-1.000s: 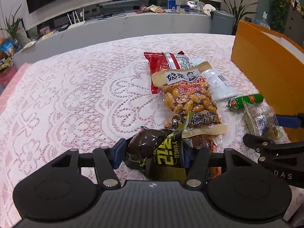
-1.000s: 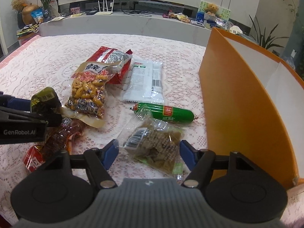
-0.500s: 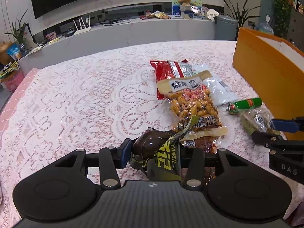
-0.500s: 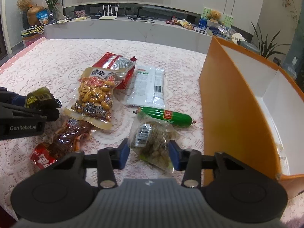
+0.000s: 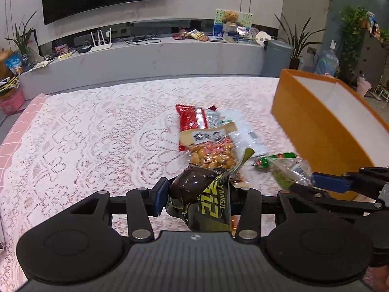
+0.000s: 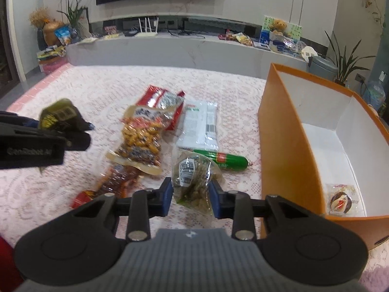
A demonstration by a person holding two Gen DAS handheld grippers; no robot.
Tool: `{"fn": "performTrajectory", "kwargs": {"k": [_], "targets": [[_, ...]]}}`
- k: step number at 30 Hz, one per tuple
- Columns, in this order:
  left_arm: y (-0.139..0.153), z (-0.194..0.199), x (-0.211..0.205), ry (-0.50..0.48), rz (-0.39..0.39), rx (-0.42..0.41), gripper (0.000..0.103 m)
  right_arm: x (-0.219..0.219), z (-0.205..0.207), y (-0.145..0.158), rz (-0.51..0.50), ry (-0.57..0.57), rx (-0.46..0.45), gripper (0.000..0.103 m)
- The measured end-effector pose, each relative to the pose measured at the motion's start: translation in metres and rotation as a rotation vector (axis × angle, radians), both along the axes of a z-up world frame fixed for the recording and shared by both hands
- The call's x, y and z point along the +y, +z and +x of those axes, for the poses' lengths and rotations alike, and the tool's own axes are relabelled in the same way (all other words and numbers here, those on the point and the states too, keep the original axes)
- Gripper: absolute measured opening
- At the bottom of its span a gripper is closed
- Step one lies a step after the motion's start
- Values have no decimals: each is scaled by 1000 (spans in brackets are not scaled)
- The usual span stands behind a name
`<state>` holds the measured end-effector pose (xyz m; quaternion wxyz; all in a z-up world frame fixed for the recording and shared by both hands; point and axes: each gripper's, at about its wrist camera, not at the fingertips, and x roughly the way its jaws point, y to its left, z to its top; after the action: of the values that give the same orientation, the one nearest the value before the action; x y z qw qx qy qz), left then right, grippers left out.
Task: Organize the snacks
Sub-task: 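Lift both held packets and carry them toward the orange box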
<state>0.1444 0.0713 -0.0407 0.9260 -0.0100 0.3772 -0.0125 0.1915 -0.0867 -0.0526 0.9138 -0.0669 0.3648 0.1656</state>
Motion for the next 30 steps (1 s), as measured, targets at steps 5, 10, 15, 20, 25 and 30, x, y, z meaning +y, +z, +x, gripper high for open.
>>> {"fn": "performTrajectory", "kwargs": {"k": [5, 10, 15, 20, 25, 30], "targets": [[9, -8, -7, -7, -9, -16, 51, -1, -10, 18, 26, 45, -22, 26], [20, -14, -10, -7, -33, -45, 51, -4, -19, 35, 22, 76, -61, 20], [28, -16, -12, -6, -49, -61, 51, -7, -21, 47, 17, 98, -82, 16], [38, -13, -19, -28, -53, -83, 51, -14, -25, 63, 19, 115, -117, 13], [49, -2, -37, -73, -56, -106, 51, -30, -24, 81, -8, 106, -178, 12], [59, 16, -66, -140, -53, -136, 51, -57, -17, 94, -41, 82, -208, 11]]}}
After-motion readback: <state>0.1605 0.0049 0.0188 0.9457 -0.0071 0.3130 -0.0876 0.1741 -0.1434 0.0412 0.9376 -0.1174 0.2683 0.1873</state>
